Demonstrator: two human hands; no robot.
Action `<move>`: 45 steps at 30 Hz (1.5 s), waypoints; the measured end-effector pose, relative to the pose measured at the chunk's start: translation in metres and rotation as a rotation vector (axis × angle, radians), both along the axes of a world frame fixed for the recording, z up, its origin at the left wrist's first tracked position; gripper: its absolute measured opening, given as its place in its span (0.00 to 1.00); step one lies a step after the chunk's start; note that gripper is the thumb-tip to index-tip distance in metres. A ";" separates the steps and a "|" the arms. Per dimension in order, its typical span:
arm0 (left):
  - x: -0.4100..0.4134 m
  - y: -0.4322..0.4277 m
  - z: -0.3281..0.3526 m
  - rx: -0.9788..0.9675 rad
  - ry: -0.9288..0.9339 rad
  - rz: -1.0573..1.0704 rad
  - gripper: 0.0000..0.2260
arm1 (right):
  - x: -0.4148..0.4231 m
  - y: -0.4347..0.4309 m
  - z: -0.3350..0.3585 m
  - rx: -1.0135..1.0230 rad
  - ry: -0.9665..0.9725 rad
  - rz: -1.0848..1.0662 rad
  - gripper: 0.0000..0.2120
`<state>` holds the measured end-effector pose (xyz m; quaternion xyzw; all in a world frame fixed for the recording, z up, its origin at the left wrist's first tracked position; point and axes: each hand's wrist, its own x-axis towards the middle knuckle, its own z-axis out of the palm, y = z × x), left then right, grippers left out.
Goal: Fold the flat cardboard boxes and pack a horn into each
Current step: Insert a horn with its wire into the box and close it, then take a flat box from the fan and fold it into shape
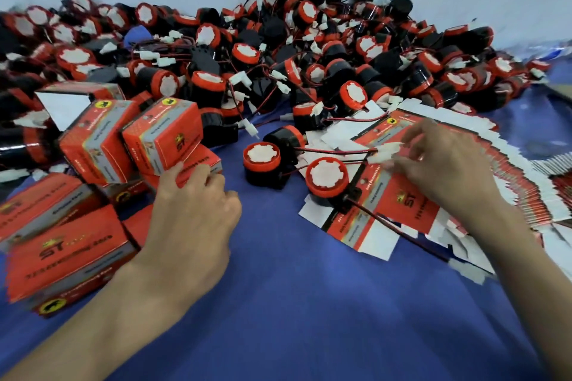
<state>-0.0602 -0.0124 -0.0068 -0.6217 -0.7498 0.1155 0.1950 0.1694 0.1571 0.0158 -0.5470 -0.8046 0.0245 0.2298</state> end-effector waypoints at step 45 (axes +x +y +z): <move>0.003 0.012 -0.028 -0.276 -2.059 -0.460 0.23 | -0.054 -0.055 -0.032 0.143 0.427 0.401 0.13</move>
